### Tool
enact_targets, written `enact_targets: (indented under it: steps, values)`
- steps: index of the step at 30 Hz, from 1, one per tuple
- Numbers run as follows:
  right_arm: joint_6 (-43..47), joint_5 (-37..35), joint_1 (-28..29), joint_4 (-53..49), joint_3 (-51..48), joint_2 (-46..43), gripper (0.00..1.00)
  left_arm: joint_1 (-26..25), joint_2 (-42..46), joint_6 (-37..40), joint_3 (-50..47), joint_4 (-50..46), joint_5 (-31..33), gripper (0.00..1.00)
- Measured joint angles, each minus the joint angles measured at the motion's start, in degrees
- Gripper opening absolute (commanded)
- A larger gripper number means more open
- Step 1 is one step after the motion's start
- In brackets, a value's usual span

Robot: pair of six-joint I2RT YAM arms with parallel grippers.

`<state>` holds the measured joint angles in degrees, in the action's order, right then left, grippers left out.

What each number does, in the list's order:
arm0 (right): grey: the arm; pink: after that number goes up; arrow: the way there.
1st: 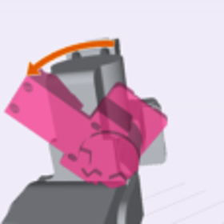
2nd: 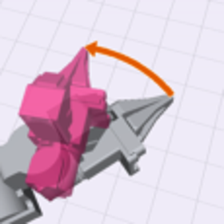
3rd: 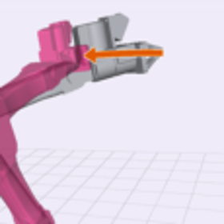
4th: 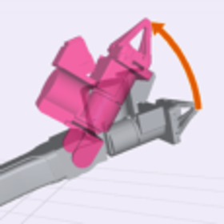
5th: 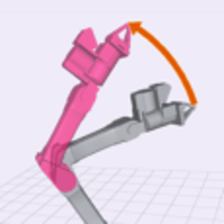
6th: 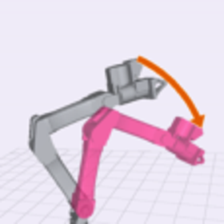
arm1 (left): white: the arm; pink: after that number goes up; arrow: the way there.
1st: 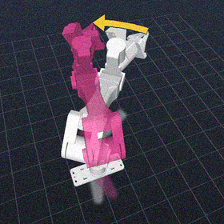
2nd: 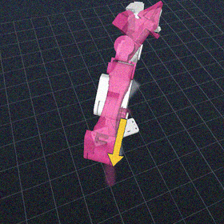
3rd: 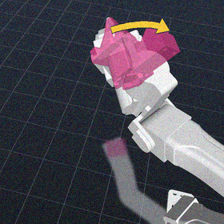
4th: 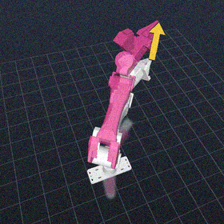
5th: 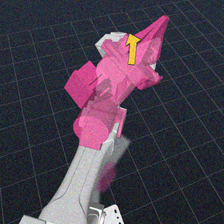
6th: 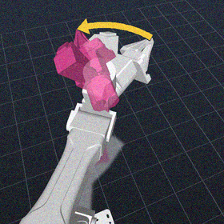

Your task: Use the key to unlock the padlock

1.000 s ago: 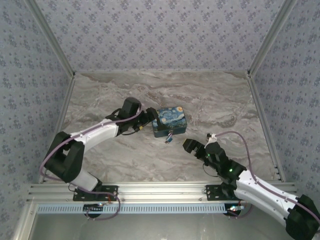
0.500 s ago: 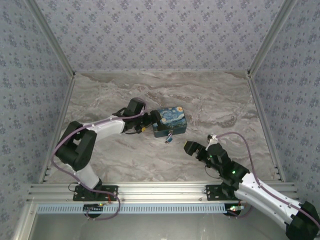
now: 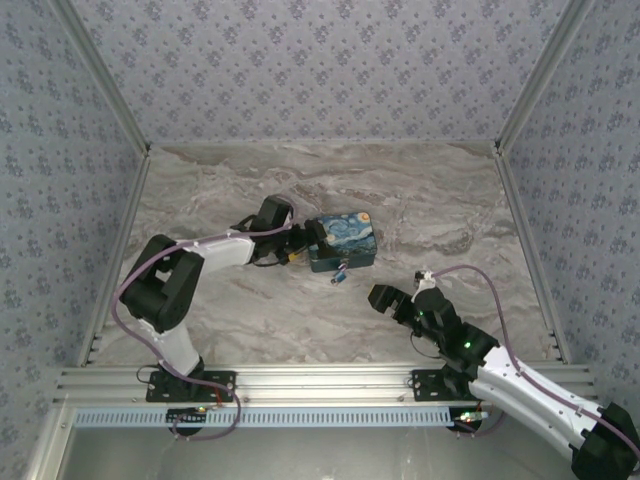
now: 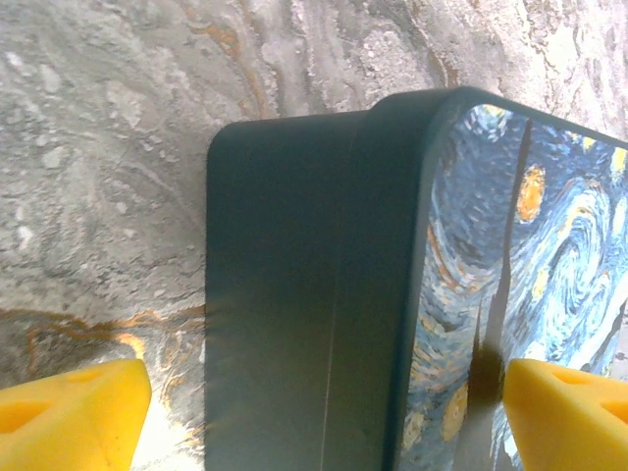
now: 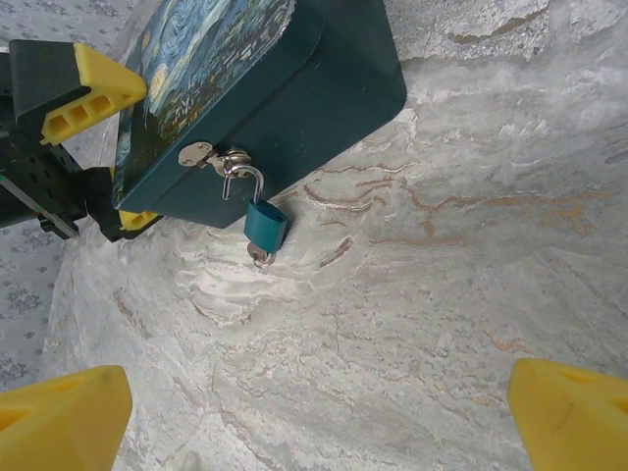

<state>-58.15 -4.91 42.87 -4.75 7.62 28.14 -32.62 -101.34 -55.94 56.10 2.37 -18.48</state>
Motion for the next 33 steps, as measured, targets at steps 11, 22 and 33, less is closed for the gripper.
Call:
enact_targets:
  steps: [11,22,33]
  values:
    - [0.7,0.0,-0.2,0.2,0.0,0.0,1.00,0.0,-0.2,-2.2,-2.5,6.7,-1.8,0.72]
    - [6.4,5.5,-5.0,8.0,1.0,10.5,0.94,-0.6,3.2,-5.0,-7.4,10.0,-1.7,0.65]
    - [13.7,11.8,-6.2,32.2,2.3,27.1,0.81,-1.9,6.2,-6.3,-10.6,10.1,-1.2,0.62]
